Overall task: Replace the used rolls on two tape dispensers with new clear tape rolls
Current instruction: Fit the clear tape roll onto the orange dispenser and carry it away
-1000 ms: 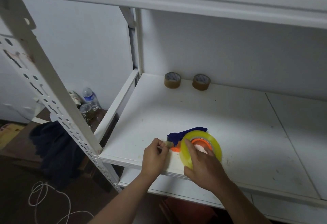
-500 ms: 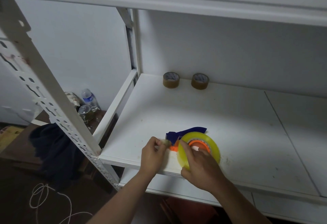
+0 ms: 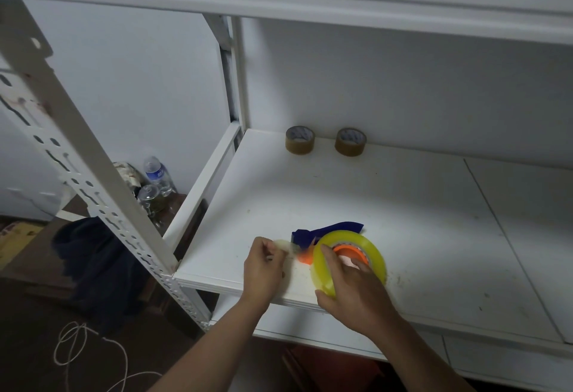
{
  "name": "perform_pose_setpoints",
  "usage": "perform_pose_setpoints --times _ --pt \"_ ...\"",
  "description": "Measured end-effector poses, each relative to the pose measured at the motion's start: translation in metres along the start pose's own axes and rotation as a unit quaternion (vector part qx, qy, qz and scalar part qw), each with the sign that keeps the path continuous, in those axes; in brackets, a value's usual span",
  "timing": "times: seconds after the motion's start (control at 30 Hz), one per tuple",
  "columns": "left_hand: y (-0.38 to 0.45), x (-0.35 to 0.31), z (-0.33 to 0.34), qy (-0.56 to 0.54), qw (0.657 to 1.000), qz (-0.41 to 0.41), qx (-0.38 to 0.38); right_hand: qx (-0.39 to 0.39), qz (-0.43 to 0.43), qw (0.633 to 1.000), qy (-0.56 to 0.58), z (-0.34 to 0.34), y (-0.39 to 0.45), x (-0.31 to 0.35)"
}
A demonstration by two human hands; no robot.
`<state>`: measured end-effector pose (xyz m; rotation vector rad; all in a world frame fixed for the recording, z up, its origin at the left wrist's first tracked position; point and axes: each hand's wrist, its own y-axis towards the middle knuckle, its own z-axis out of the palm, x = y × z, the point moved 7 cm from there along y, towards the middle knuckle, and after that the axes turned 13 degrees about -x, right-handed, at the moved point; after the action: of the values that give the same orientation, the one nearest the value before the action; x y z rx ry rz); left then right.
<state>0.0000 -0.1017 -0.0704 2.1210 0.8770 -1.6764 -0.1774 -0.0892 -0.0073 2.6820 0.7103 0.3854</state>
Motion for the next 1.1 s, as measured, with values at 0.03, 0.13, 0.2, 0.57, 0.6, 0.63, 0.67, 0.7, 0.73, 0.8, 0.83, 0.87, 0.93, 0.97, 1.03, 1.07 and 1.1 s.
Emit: perform_pose_setpoints --times 0.03,0.13,0.2,0.57,0.6,0.63,0.67,0.7,0.73,0.8,0.83,0.87,0.93,0.97,1.03,1.07,1.1 --pt "0.0 0.0 0.0 -0.002 1.0 0.004 0.007 0.024 0.0 1.0 0.019 0.003 -0.003 0.0" --pt "0.001 -0.001 0.001 0.016 1.0 0.017 0.009 0.034 -0.018 0.999 0.014 0.006 -0.007 0.0" --pt "0.002 -0.001 0.002 0.01 1.0 0.005 -0.006 0.005 -0.022 1.0 0.011 0.004 -0.008 -0.004" --pt "0.008 -0.001 -0.003 -0.025 0.996 -0.059 -0.058 -0.041 0.054 0.997 -0.028 -0.002 -0.005 -0.011" --pt "0.009 -0.001 -0.002 -0.018 0.997 -0.062 -0.05 -0.038 0.054 0.997 -0.042 -0.001 -0.006 -0.012" --pt "0.01 -0.001 -0.002 -0.01 0.997 -0.064 -0.043 -0.03 0.049 0.997 -0.05 0.003 -0.007 -0.012" --pt "0.01 -0.001 -0.002 -0.004 0.997 -0.064 -0.038 -0.02 0.042 0.997 -0.055 0.007 -0.008 -0.012" --pt "0.009 -0.002 -0.001 0.0 0.997 -0.065 -0.035 -0.011 0.039 0.997 -0.06 0.011 -0.008 -0.012" --pt "0.009 -0.002 -0.001 0.003 0.997 -0.065 -0.033 -0.005 0.041 0.997 -0.063 0.013 -0.009 -0.013" --pt "0.009 -0.003 -0.002 0.0 0.997 -0.069 -0.031 0.016 0.057 0.997 -0.057 0.017 -0.009 -0.017" --pt "0.009 -0.003 -0.002 -0.006 0.997 -0.075 -0.031 0.023 0.059 0.996 -0.055 0.017 -0.008 -0.019" --pt "0.009 -0.004 -0.002 -0.014 0.996 -0.082 -0.032 0.029 0.059 0.996 -0.054 0.018 -0.007 -0.019" --pt "0.011 -0.004 -0.004 -0.026 0.995 -0.093 -0.036 0.042 0.066 0.996 -0.05 0.018 -0.006 -0.019" --pt "0.012 -0.004 -0.004 -0.031 0.994 -0.099 -0.04 0.046 0.074 0.995 -0.047 0.017 -0.005 -0.018" --pt "0.016 -0.003 -0.006 -0.047 0.991 -0.117 -0.04 0.047 0.089 0.994 -0.043 0.015 -0.003 -0.016" --pt "0.018 -0.003 -0.006 -0.049 0.991 -0.123 -0.036 0.05 0.093 0.994 -0.039 0.014 -0.003 -0.015" --pt "0.02 -0.004 -0.006 -0.046 0.991 -0.123 -0.03 0.055 0.093 0.994 -0.035 0.014 -0.004 -0.015"
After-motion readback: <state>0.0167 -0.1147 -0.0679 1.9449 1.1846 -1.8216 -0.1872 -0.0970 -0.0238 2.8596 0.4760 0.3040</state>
